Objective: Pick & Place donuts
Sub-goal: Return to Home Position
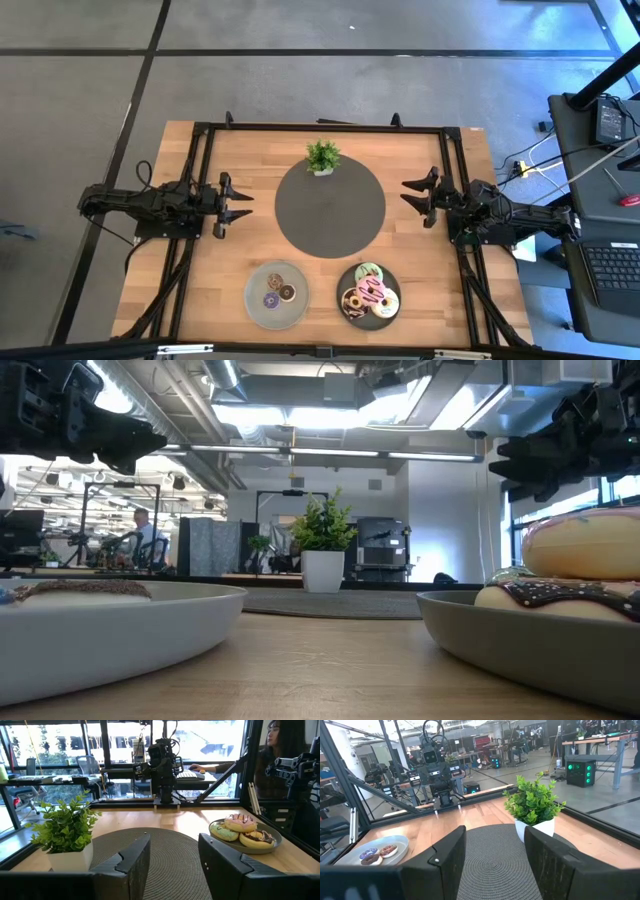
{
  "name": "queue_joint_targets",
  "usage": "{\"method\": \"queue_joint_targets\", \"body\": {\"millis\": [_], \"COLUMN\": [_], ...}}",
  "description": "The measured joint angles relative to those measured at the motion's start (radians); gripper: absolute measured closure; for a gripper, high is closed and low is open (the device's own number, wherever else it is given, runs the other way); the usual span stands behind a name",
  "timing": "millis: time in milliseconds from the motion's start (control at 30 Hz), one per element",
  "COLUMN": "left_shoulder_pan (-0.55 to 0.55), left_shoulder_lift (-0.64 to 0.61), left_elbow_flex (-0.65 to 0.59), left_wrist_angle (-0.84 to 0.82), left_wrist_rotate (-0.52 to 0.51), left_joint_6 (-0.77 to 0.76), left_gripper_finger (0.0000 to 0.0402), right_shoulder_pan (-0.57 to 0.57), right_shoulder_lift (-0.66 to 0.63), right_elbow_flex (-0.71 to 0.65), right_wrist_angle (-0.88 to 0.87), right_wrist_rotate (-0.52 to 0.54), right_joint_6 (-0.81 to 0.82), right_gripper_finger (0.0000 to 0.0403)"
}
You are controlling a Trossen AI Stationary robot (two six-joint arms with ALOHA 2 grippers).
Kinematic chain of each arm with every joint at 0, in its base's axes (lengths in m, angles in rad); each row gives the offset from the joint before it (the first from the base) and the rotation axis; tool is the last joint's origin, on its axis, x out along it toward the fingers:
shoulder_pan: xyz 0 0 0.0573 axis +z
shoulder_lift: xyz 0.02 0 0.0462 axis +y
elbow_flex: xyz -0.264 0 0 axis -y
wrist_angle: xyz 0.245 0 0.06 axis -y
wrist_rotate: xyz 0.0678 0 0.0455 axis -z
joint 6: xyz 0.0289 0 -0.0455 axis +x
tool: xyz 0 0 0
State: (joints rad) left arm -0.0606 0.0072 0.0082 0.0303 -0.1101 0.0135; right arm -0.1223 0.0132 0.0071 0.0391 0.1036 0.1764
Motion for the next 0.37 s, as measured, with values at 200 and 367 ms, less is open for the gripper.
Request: {"method": "queue_joint_targets", "body": {"millis": [200, 367], "left_shoulder_pan": [0.0, 0.0], "left_shoulder_lift": [0.0, 0.0], "left_elbow_flex": [0.0, 0.0], "left_wrist_angle": [0.0, 0.0], "left_wrist_rotate": [0.0, 0.0], "left_joint_6": [0.0, 0.0], "left_gripper_finger": [0.0239, 0.0242], "right_shoulder_pan": [0.0, 0.0], "right_shoulder_lift": [0.0, 0.0], "right_elbow_flex": [0.0, 0.0], "right_wrist_angle": [0.0, 0.0], "right_wrist_rotate": [0.0, 0.0], "right_joint_6": [0.001, 0.001], "right_gripper_finger": [0.0201, 0.0201]}}
